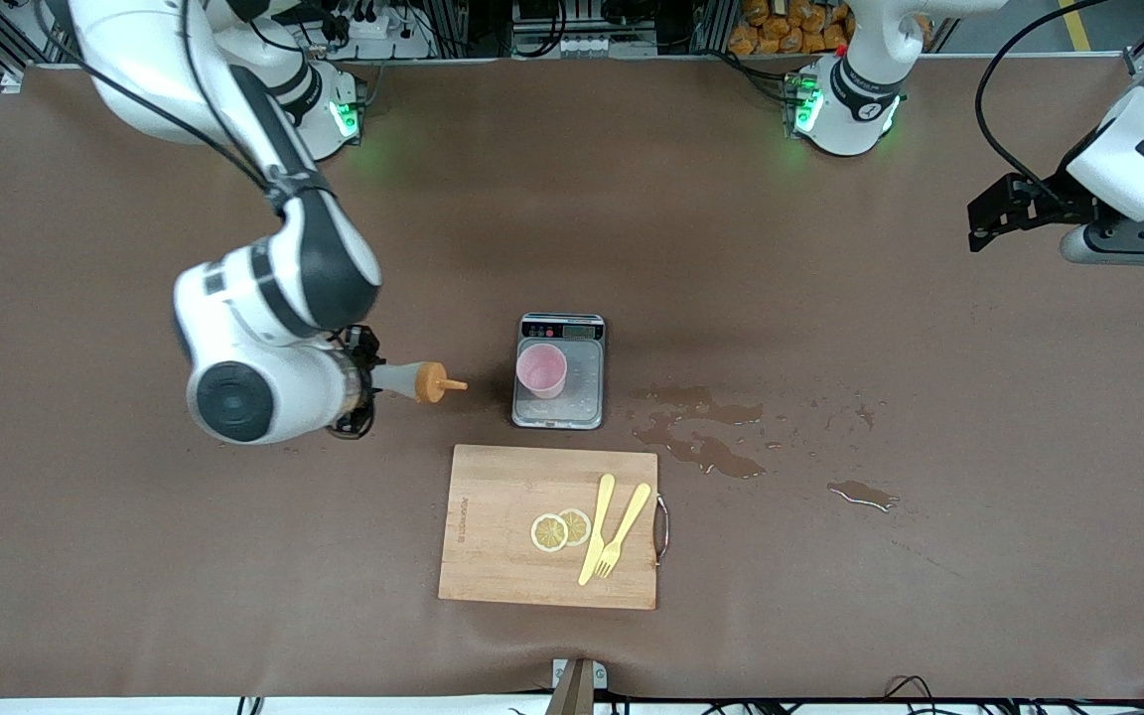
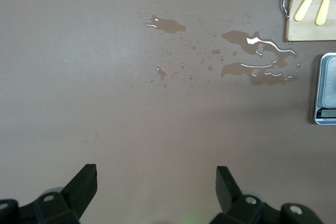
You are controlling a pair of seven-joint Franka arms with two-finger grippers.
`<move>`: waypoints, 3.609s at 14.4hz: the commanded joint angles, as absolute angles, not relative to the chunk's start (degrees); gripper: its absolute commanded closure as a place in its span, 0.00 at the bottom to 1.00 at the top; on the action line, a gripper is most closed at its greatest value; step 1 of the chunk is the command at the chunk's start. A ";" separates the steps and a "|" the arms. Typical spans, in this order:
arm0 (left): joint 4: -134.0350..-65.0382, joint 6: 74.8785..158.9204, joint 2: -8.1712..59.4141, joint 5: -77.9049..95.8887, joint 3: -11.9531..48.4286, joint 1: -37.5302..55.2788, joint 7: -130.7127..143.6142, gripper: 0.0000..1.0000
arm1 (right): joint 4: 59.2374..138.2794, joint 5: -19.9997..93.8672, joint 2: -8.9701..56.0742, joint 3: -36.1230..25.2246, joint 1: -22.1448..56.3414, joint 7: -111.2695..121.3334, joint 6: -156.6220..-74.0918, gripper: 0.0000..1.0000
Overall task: Add sauce to pink cup with both arms
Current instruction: 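Carry the bottle away from the cup back toward its spot with the right gripper, then lower the bottle upright onto the table with the right gripper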
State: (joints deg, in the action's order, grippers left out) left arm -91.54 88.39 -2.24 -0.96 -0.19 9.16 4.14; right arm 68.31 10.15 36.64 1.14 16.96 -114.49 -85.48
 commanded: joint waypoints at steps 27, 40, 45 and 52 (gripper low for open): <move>-90.35 87.89 -1.05 -1.23 0.00 8.97 3.69 0.00 | 78.39 40.07 43.58 1.76 -23.11 -47.85 -75.41 0.70; -90.35 87.63 -1.14 -1.23 0.00 9.32 3.78 0.00 | 78.13 40.69 54.31 1.76 -29.71 -29.62 -76.11 0.67; -90.35 87.63 -1.23 -1.23 0.00 9.05 3.69 0.00 | 78.31 40.52 55.63 1.58 -30.50 -28.12 -76.38 0.47; -90.26 87.45 -1.58 -1.23 0.09 9.23 3.60 0.00 | 76.91 39.64 55.02 1.50 -30.06 -28.74 -76.38 0.00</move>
State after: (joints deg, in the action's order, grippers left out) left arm -91.41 88.39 -1.52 -0.96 -0.08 9.27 4.14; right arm 77.85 39.30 55.58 0.87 -29.39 -28.65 -77.05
